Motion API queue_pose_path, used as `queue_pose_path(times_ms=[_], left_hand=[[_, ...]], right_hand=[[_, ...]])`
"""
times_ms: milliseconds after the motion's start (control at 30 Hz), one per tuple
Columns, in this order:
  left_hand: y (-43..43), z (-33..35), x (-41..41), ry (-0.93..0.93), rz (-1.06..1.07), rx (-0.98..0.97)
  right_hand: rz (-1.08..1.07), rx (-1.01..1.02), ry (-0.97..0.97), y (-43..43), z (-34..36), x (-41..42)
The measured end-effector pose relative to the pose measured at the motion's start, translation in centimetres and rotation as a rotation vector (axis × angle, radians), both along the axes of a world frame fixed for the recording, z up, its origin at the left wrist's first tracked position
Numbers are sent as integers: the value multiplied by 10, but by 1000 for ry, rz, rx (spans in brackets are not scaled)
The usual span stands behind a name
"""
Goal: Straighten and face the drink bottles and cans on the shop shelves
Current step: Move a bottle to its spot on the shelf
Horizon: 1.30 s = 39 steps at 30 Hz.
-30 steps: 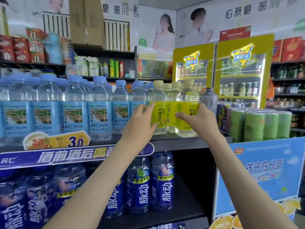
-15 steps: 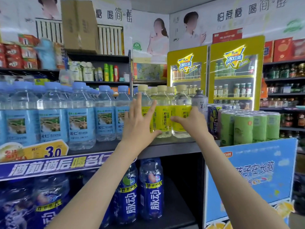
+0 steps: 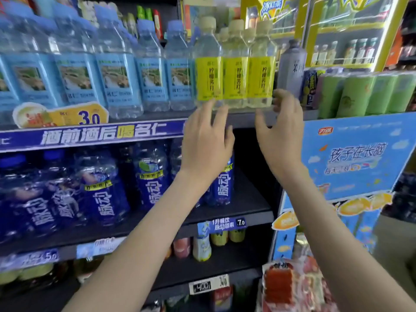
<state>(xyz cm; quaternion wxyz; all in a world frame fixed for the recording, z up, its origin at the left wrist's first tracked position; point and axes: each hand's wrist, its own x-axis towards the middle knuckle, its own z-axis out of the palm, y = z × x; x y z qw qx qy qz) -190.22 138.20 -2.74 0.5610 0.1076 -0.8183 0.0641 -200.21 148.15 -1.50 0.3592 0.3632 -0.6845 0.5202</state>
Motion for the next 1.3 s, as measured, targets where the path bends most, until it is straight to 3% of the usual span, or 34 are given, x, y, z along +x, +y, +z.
queue_pose_path(times_ms=[67, 167, 233, 333, 467, 567, 733, 967, 1167, 1300], left_hand=[[10, -59, 20, 74, -114, -83], [17, -152, 54, -14, -231, 3], [13, -212, 74, -160, -222, 152], [0, -278, 97, -417, -85, 468], [-27, -328, 109, -567, 132, 806], [-48, -358, 111, -494, 203, 921], [-67, -393, 110, -428, 218, 915], [-60, -399, 137, -379, 143, 943], [-33, -365, 164, -547, 12, 1088], [-18, -337, 182, -539, -45, 1152]], right_hand=[[60, -70, 79, 4, -55, 31], [187, 19, 11, 4, -143, 65], [238, 143, -110, 0, -202, 76], [274, 360, -450, -11, -281, 84], [275, 531, -744, -35, -343, 81], [274, 495, -825, -64, -362, 70], [282, 324, -876, -120, -383, 55], [176, 391, -848, -116, -386, 50], [403, 416, -874, -47, -361, 108], [612, 489, -869, -41, -331, 158]])
